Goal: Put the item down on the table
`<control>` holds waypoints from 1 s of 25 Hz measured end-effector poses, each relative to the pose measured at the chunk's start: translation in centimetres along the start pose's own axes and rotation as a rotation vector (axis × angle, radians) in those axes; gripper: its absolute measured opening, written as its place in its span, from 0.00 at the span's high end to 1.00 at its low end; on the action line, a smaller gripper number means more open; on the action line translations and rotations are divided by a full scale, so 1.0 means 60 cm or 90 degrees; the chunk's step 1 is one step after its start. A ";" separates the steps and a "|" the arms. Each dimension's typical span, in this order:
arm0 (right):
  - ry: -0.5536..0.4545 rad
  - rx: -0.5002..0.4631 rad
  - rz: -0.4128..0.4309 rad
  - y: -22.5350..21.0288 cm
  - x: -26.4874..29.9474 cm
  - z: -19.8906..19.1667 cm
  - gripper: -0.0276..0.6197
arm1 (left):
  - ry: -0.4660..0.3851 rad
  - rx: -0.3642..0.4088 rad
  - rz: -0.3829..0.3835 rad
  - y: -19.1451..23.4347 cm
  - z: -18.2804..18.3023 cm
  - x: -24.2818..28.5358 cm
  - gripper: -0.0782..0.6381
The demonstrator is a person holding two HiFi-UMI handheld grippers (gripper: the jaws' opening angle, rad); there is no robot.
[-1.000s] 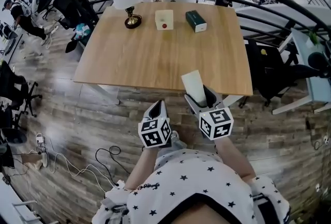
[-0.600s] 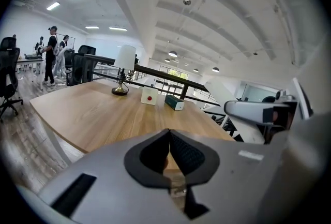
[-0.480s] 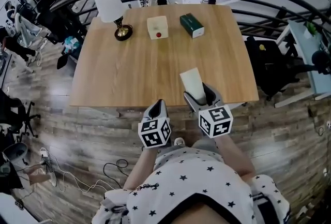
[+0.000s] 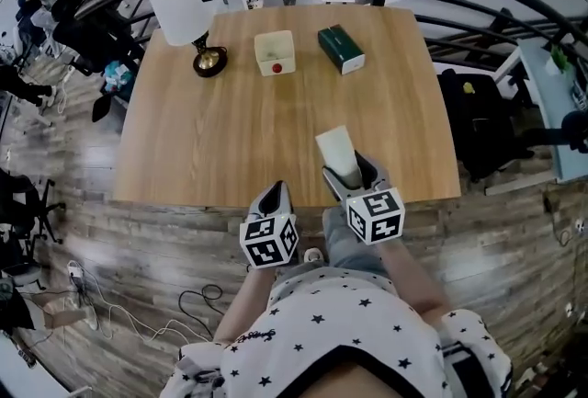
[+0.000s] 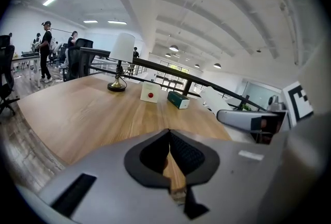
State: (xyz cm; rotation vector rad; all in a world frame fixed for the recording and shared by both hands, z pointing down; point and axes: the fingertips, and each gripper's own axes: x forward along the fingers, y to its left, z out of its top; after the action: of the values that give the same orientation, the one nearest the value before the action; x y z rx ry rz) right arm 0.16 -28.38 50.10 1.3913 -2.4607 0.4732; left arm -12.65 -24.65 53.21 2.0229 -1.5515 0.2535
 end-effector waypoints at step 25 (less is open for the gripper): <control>0.163 -0.046 0.017 -0.142 0.275 -0.097 0.49 | 0.041 -0.040 0.050 0.058 0.030 0.170 0.87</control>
State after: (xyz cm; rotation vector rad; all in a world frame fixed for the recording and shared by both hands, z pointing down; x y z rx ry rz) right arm -0.30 -42.86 63.10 1.1899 -2.2688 0.5285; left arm -13.08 -34.60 57.70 1.8891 -1.5818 0.2937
